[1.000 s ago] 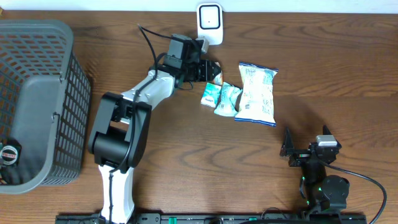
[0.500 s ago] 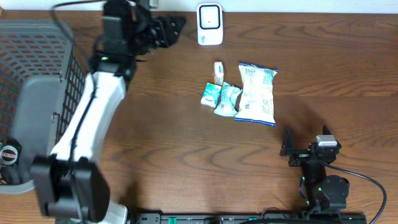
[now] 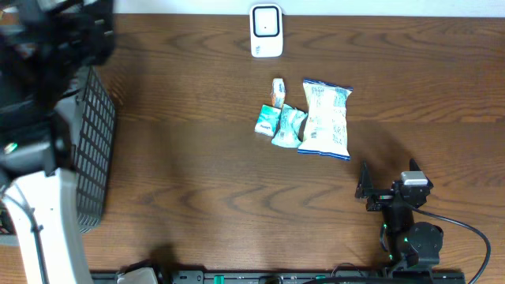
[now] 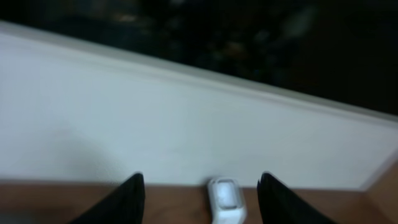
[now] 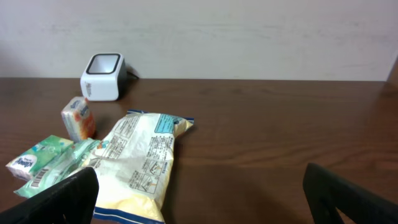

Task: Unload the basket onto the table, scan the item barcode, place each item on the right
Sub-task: 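Reach the left gripper into the basket toward the green Zam-Buk tin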

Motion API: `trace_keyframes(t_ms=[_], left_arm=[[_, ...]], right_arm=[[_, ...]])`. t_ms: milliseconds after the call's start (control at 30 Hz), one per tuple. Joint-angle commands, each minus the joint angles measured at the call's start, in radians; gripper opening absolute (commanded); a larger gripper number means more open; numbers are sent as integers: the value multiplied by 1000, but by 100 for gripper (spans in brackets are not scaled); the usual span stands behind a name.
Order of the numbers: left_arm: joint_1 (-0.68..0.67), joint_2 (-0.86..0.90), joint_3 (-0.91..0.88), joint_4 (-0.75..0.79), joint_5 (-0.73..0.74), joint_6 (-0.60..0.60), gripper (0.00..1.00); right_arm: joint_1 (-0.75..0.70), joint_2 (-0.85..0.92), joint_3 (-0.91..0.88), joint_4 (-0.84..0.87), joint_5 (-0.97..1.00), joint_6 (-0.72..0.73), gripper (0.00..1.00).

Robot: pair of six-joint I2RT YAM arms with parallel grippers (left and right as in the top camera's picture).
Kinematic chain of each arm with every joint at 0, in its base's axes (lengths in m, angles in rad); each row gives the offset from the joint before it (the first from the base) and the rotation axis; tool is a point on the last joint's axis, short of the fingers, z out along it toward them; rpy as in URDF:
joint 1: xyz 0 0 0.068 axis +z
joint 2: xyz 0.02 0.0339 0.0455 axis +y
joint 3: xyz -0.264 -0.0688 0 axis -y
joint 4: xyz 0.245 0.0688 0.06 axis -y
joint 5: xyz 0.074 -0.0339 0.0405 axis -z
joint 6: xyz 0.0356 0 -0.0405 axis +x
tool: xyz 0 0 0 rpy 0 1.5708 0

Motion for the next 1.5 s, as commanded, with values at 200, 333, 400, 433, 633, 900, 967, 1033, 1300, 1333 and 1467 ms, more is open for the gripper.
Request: trace_keyframes(t_ms=[200,333,400,433,633,900,967,1033,1300,1333,1467], left_arm=[[362,-6,10,-191,-139,43,57],[467,2,9,-244,-251,43,57],[484,17,9,-311,-385,43,57],[485,26,7,-348,-461,44,57],[484,129,-33,-533,-863,44,57],[485,303,-80,-612,-1022,157,58],[485,333,-84,-620,-1035,178,59],[485,354,-85,-623,-1035,193,59],[485,425,-85,-596,-1034,200,63],[485,434,-85,-589,-1034,216,63],[485,485,-85,-581,-1030,312,61]], right_arm=[[-13,-3,-3,-2,2,-7,99],[-13,-3,-3,-2,2,-8,99],[-13,-3,-3,-2,2,-7,99],[-13,-3,-3,-2,2,-7,99],[-13,-3,-3,-2,2,-7,99],[-13,-3,-3,-2,2,-7,99],[-13,-3,-3,-2,2,-8,99],[-13,-3,-3,-2,1,-7,99],[-13,-3,-3,-2,2,-7,99],[-13,-3,-3,-2,1,-7,99],[-13,-3,-3,-2,1,-7,99]])
